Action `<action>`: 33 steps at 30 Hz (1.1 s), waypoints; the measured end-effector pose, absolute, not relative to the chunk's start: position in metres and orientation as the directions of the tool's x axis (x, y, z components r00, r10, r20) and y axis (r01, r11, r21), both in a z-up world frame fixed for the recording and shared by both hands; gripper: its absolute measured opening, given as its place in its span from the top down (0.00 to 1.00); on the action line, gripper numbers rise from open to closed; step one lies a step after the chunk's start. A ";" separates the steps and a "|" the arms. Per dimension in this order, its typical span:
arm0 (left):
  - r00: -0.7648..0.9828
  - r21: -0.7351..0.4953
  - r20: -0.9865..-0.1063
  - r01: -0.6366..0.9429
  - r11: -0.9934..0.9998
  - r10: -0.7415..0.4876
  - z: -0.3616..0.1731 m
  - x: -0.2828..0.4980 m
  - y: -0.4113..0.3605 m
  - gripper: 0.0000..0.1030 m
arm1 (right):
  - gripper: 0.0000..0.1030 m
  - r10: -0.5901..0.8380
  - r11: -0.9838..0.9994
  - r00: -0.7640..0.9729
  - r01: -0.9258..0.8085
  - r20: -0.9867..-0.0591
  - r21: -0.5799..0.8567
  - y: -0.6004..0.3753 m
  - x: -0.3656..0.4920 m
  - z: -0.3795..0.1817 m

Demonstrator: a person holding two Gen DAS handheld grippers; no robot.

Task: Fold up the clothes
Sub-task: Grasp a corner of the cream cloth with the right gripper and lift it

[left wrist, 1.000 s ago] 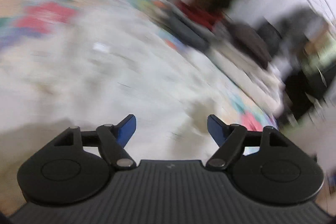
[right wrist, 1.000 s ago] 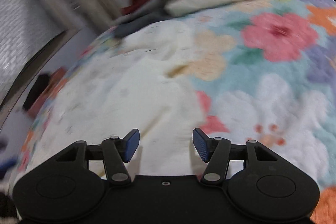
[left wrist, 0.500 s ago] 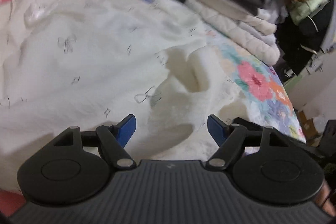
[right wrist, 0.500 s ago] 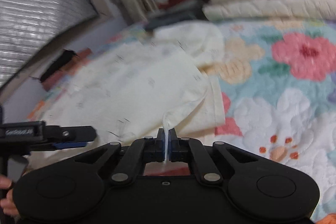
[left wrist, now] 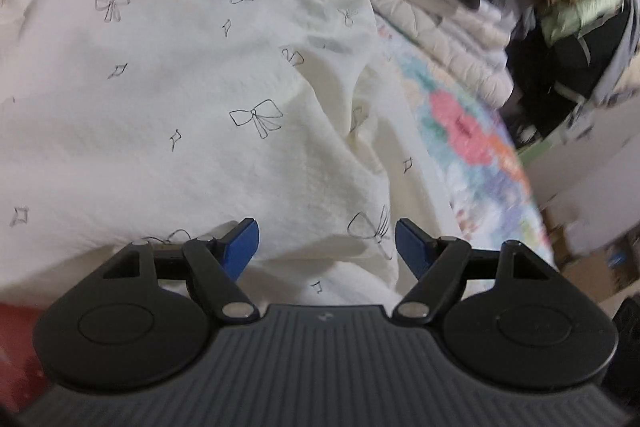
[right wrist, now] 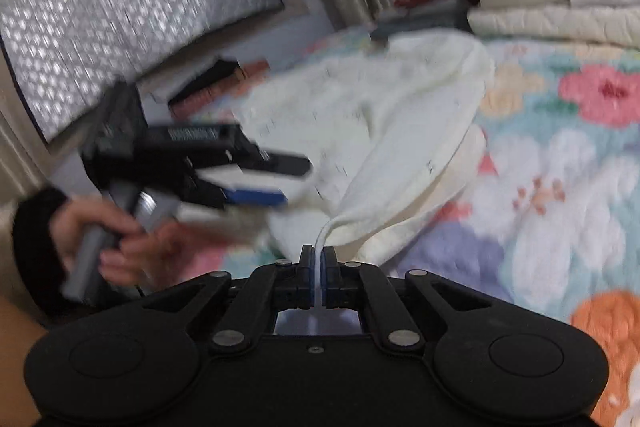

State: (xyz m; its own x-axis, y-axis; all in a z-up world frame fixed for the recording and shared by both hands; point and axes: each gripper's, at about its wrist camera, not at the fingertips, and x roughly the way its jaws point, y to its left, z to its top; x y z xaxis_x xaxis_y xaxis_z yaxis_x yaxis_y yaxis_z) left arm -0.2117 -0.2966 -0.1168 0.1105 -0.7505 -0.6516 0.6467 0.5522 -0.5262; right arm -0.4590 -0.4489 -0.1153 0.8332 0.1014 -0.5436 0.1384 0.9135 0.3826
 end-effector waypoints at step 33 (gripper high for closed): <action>0.339 -0.346 -0.757 0.516 0.783 -0.558 -0.103 -0.214 -0.249 0.27 | 0.98 -0.283 0.855 0.791 0.465 -0.543 0.232 -0.471 -0.473 -0.089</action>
